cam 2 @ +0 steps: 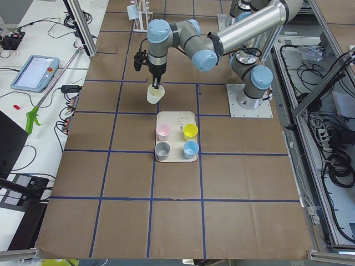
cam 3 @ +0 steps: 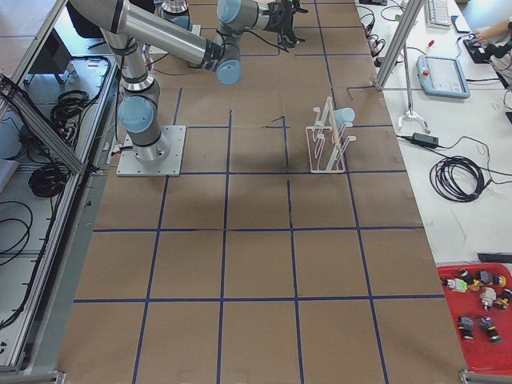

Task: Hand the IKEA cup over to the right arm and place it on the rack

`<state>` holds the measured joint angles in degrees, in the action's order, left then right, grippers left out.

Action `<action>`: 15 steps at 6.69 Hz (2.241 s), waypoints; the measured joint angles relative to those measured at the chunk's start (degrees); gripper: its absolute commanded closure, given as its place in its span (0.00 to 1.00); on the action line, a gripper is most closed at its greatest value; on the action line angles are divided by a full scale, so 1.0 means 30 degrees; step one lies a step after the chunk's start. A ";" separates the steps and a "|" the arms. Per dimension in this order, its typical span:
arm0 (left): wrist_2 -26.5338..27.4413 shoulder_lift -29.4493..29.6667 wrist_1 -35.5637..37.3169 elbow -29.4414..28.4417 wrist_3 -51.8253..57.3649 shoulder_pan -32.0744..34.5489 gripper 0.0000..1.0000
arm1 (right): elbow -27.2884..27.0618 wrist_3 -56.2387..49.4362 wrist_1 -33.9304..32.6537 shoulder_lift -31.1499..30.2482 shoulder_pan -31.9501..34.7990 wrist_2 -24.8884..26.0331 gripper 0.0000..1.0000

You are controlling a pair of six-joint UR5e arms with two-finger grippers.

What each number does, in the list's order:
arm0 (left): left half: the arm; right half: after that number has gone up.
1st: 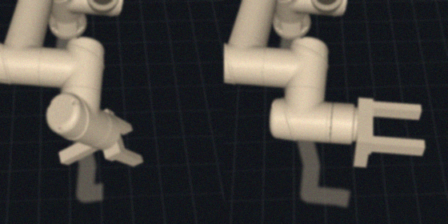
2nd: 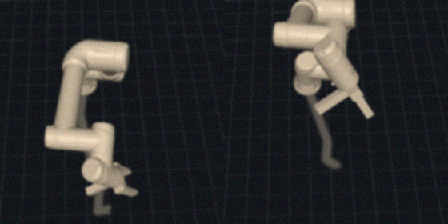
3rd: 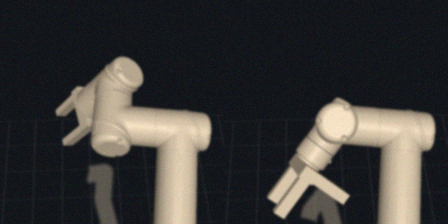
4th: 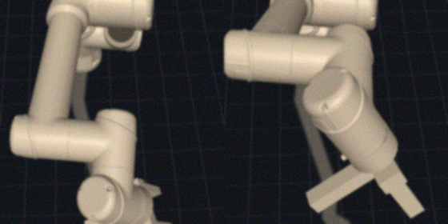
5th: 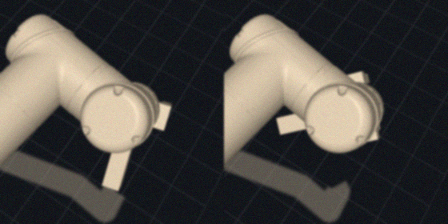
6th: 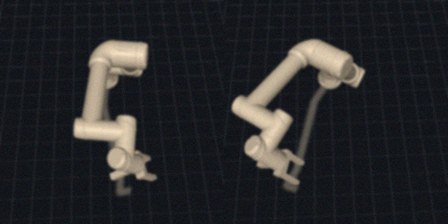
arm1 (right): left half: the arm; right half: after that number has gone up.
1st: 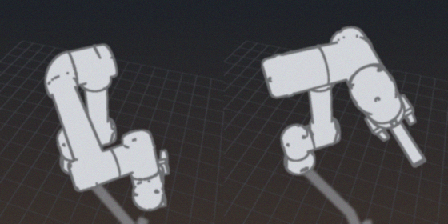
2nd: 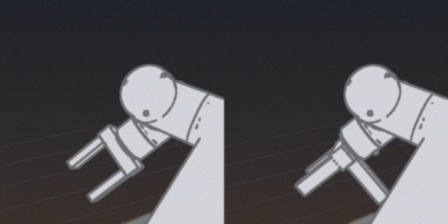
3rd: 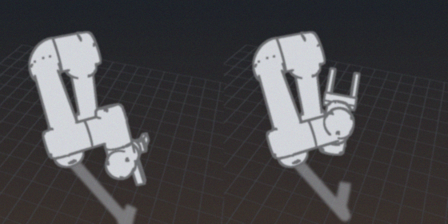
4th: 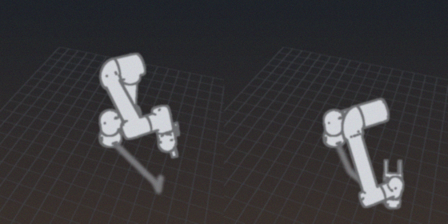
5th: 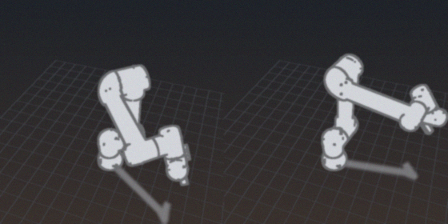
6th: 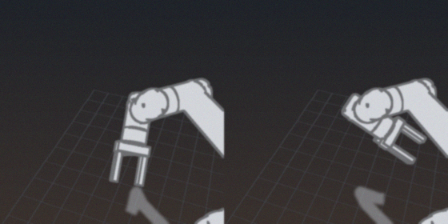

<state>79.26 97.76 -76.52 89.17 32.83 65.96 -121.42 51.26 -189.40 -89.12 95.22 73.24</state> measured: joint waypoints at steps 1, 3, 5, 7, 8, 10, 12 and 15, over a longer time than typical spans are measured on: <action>-0.2580 0.0224 0.0415 -0.0415 -0.0034 0.0443 1.00 | -0.0428 0.2021 -0.0820 -0.0073 0.0070 -0.0715 0.00; -0.8761 0.0112 0.2619 0.0148 0.0045 0.0827 1.00 | -0.0987 0.6432 -0.2403 0.0195 0.0101 -0.1584 0.00; -1.4348 -0.0379 0.6375 0.2280 0.0296 0.0934 1.00 | -0.1482 0.9721 -0.2958 0.0300 0.0106 -0.1579 0.00; -1.7995 -0.0365 1.1796 0.5384 0.0339 0.1059 1.00 | -0.1629 1.2816 -0.3136 0.0378 0.0107 -0.1301 0.00; -1.9018 -0.0269 1.4884 0.7230 0.0299 0.1341 1.00 | -0.1611 1.3584 -0.3094 0.0449 0.0107 -0.1293 0.00; -1.9524 -0.0023 1.9244 0.9704 0.0258 0.2358 0.99 | -0.1583 1.4775 -0.3047 0.0605 0.0114 -0.1343 0.00; -1.9330 -0.0040 2.1049 1.0809 0.0276 0.3754 0.98 | -0.1549 1.5413 -0.3011 0.0652 0.0169 -0.1343 0.00; -1.8535 -0.0024 2.2064 1.1243 -0.0252 0.5260 0.98 | -0.1513 1.7026 -0.2820 0.1215 0.1314 -0.0537 0.00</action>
<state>23.65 97.69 -10.32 122.90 32.07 81.74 -125.96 102.33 -197.86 -85.48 99.16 71.63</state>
